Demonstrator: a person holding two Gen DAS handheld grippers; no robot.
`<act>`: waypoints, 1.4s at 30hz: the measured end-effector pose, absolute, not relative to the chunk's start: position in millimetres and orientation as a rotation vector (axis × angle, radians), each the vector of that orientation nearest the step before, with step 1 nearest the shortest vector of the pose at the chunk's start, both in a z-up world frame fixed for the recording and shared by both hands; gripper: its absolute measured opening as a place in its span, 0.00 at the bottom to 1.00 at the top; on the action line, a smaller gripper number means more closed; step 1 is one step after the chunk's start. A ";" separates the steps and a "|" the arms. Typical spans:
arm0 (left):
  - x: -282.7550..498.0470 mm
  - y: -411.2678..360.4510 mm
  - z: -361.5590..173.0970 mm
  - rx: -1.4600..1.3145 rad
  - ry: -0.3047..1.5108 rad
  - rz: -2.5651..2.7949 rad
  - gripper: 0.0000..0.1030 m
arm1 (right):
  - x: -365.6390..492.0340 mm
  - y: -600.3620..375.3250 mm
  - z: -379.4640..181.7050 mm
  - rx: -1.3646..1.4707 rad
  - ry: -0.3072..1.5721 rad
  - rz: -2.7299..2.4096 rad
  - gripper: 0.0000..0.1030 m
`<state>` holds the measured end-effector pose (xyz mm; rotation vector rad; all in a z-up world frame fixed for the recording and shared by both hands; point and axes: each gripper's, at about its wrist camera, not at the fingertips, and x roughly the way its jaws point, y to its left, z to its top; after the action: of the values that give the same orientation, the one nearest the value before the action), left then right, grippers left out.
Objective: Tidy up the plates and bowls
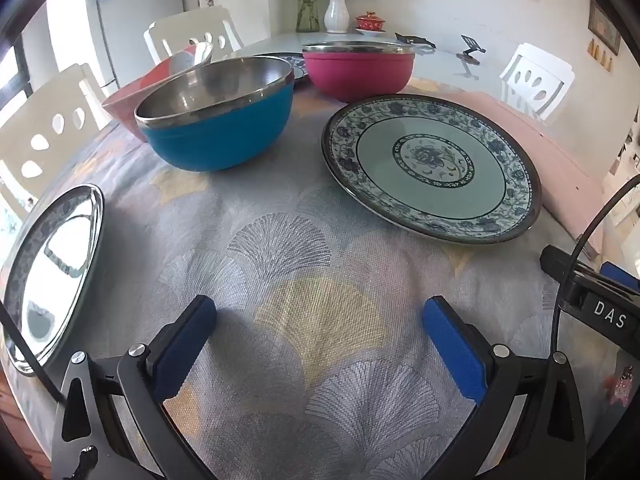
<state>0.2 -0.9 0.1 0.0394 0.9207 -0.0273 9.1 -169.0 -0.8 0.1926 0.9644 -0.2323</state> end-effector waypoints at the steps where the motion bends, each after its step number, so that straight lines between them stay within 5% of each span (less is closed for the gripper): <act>1: 0.2 -2.0 0.2 0.041 0.920 -0.029 1.00 | 8.9 -169.1 -0.8 0.192 0.961 -0.233 1.00; 10: -0.7 9.6 -0.9 0.003 0.924 -0.031 1.00 | 10.4 -168.0 -1.2 0.188 0.965 -0.237 1.00; 14: 1.9 18.4 18.0 -0.068 1.105 -0.126 0.99 | -12.2 -169.1 28.0 0.178 0.944 -0.205 1.00; 19: -20.2 60.3 101.6 -0.186 1.084 -0.190 0.99 | -36.3 -157.0 98.3 0.231 0.973 -0.054 1.00; 26: -37.1 98.6 208.0 0.179 0.972 0.087 0.99 | -8.4 -111.1 169.2 0.239 1.101 -0.049 1.00; 42: -41.6 163.0 200.0 0.041 1.020 0.052 1.00 | -29.0 -27.5 251.3 0.084 0.938 -0.033 1.00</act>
<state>-41.6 163.0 200.0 0.0409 1.0204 0.0519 -29.0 -27.5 251.3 0.0843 0.9384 -0.0335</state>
